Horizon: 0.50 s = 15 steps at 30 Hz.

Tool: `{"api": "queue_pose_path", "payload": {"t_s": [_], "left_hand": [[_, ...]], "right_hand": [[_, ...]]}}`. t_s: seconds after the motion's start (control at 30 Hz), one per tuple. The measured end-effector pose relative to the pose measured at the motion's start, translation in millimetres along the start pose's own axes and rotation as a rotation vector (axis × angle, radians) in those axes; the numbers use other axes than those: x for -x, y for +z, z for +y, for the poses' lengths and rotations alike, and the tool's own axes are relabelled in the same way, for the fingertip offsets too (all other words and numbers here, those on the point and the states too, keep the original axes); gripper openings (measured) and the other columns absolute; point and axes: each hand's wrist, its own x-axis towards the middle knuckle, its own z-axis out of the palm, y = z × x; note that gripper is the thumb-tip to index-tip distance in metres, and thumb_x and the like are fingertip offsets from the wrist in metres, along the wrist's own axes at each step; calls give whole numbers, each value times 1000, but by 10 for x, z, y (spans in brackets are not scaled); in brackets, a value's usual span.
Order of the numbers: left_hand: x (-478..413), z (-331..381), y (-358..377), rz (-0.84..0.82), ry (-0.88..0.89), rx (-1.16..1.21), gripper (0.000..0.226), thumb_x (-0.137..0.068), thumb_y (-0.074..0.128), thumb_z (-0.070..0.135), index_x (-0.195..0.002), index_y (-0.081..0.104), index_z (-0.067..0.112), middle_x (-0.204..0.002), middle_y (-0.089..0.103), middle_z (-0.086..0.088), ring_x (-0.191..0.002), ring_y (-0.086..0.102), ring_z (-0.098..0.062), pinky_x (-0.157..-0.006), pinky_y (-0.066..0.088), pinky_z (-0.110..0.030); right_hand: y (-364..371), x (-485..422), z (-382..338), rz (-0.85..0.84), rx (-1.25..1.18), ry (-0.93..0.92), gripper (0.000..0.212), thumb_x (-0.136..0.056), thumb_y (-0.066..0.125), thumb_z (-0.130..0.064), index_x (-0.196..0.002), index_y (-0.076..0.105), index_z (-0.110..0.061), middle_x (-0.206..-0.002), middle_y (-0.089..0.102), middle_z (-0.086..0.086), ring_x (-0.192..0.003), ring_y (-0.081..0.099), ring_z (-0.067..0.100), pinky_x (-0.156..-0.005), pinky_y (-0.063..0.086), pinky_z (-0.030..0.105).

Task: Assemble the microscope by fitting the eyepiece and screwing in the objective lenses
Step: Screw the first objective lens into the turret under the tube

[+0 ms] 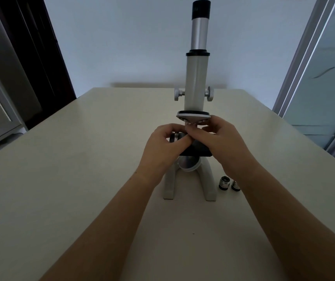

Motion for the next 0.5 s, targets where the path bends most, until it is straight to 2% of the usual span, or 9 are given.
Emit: {"api": "queue_pose_path", "payload": {"t_s": [0.17, 0.3, 0.37, 0.43, 0.5], "left_hand": [[-5, -3, -8, -19, 23, 0, 21, -89, 68, 26, -105, 67, 38, -117, 67, 6, -110, 60, -10, -87, 48, -21], [-3, 4, -9, -33, 35, -18, 20, -90, 67, 23, -107, 72, 30, -117, 69, 4, -112, 60, -10, -92, 47, -23], [2, 11, -12, -25, 29, -9, 17, -88, 68, 23, -103, 74, 30, -114, 70, 5, -109, 61, -5, -88, 46, -17], [12, 27, -11, -17, 28, 6, 15, -87, 70, 23, -95, 74, 35, -106, 71, 10, -99, 61, 4, -78, 45, -6], [23, 41, -7, -13, 29, 22, 17, -87, 70, 23, -89, 71, 39, -99, 72, 12, -90, 61, 11, -69, 42, -1]], "right_hand": [[-3, -2, 5, -2, -4, -5, 29, -87, 72, -35, -112, 74, -21, -117, 70, 9, -110, 67, 24, -98, 54, 47], [-29, 19, 4, -2, -17, -36, 16, -90, 69, -28, -103, 78, -26, -114, 70, 5, -108, 66, 20, -99, 53, 47], [-38, 21, -1, -1, -28, -37, 17, -89, 69, -28, -103, 78, -27, -115, 70, 4, -108, 66, 19, -99, 53, 47], [-41, 15, -10, -2, -28, -29, 25, -87, 69, -34, -110, 76, -27, -116, 71, 4, -111, 66, 21, -99, 53, 48], [-34, 4, -11, 3, -19, -21, 33, -84, 72, -39, -114, 75, -27, -117, 72, 3, -112, 66, 23, -98, 54, 48]]}}
